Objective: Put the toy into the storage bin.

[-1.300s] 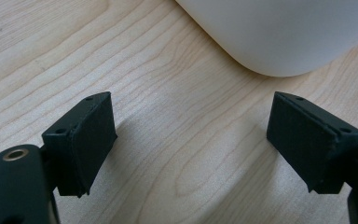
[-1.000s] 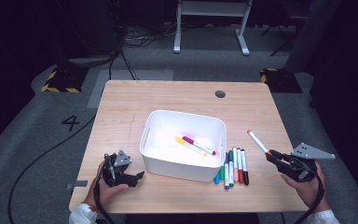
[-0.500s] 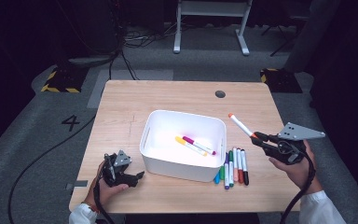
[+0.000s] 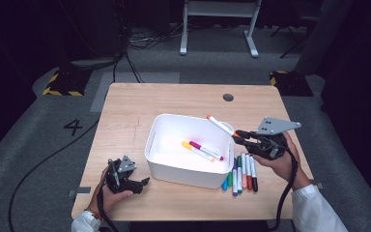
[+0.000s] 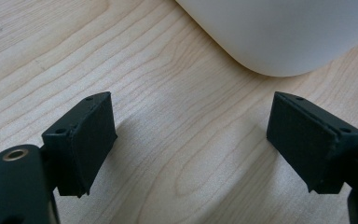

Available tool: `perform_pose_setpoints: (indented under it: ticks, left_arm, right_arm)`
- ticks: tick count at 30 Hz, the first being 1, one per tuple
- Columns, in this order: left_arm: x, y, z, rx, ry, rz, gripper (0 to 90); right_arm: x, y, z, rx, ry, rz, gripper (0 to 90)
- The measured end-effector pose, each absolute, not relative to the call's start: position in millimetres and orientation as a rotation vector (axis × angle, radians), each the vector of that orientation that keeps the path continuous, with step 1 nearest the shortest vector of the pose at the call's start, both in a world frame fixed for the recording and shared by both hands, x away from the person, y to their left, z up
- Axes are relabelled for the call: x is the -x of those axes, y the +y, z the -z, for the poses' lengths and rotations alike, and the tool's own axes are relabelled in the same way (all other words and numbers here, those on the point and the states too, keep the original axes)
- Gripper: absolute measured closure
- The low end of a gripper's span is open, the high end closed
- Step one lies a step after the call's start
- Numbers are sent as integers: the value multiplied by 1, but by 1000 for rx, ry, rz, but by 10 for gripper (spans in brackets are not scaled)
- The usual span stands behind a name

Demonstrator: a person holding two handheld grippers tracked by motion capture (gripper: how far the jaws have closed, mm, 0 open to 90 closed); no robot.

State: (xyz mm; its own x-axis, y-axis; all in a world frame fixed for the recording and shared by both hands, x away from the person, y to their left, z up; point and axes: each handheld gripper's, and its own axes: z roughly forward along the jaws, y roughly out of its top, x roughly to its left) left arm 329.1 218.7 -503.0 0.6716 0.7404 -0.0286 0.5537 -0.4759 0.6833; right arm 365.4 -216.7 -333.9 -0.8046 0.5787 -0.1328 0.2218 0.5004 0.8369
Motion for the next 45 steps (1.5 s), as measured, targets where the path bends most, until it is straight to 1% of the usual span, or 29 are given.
perform_pose_setpoints:
  ticks: [12,18,26,32,43,45]
  left_arm:
    - [-329,219,503,-2206,991,-356,155]
    - [-329,219,503,-2206,992,-355,155]
    - [-329,219,503,-2206,992,-355,155]
    - [-329,219,503,-2206,992,-355,155]
    - [-329,219,503,-2206,992,-356,155]
    - [-329,219,503,-2206,992,-355,155]
  right_arm:
    - [-380,-165,342,-515,2495,-1152,752]
    - [-387,-149,350,-502,2557,-1114,752]
    - [-387,-128,362,-436,2664,-1037,752]
    - [-380,-121,369,-351,2767,-962,752]
    - [-378,-116,379,-304,2883,-881,748]
    - [-379,-116,379,-315,2883,-866,714]
